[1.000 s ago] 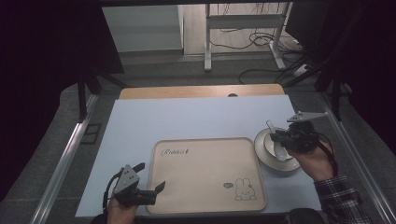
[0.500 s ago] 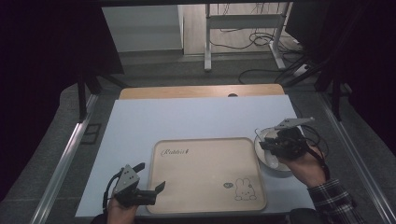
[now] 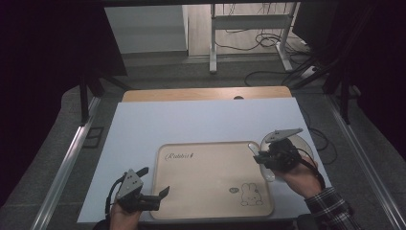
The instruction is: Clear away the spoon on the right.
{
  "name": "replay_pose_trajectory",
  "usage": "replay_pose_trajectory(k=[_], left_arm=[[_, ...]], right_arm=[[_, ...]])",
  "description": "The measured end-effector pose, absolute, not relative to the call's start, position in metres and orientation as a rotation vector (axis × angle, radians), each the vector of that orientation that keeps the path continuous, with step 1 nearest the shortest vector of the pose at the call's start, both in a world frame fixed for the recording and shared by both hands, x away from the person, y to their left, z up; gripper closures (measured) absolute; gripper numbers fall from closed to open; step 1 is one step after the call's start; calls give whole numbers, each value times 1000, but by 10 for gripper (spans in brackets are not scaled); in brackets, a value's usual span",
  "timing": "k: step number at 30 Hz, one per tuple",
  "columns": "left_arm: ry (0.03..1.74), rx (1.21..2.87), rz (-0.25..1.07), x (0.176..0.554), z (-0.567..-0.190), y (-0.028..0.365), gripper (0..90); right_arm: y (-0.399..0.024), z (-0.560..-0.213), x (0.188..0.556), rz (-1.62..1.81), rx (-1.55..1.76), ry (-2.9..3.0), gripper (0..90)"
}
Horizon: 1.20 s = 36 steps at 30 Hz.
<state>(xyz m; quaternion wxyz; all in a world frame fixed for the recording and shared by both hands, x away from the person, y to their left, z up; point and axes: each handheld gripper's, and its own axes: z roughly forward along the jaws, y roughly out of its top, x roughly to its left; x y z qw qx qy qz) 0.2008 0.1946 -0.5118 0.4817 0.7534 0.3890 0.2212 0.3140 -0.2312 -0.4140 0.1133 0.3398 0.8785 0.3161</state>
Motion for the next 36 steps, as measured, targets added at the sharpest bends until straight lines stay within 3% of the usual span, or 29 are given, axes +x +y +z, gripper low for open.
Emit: replay_pose_trajectory(k=[36], left_arm=[[948,1838,536,200,-512,194,23]], right_arm=[[-208,-475,324,824,1049,2673,760]])
